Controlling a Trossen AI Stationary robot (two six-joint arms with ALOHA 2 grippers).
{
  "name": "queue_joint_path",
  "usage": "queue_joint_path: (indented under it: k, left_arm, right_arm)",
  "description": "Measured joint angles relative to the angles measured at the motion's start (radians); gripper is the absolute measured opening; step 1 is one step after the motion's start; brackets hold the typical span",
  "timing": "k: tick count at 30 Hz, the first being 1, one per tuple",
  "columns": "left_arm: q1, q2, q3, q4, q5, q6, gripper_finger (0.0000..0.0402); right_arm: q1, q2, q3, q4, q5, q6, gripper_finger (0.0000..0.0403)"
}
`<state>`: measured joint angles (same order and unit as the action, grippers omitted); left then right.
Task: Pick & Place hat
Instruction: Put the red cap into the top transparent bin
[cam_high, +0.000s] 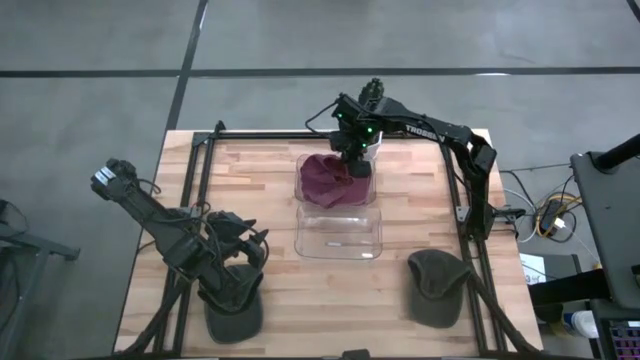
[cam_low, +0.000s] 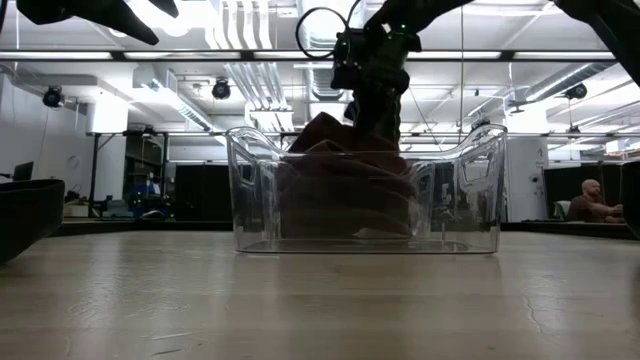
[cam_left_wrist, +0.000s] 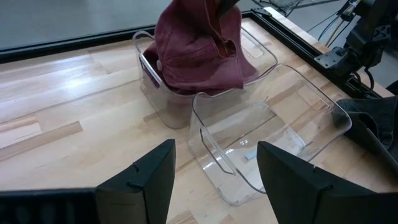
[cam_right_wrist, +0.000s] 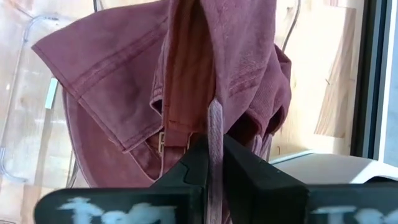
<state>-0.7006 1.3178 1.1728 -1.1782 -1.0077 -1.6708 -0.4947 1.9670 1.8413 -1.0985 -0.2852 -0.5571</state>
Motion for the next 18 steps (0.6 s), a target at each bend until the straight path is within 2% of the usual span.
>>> queue_joint_path:
  k: [7,15,18]
  left_arm:
    - [0.0,0.0,0.0,0.0,0.0,0.019,0.0218]
    - [0.0,0.0,0.0,0.0,0.0,0.019,0.0218]
    - [0.0,0.0,0.0,0.0,0.0,0.019,0.0218]
  right_arm:
    - [0.0,0.0,-0.003,0.001,0.0,0.0,0.0057]
    - [0.0,-0.001,0.001,-0.041,-0.002,0.0,0.0128]
    - [0.002,-0.01,0.001,-0.065,0.039,0.0,0.0151]
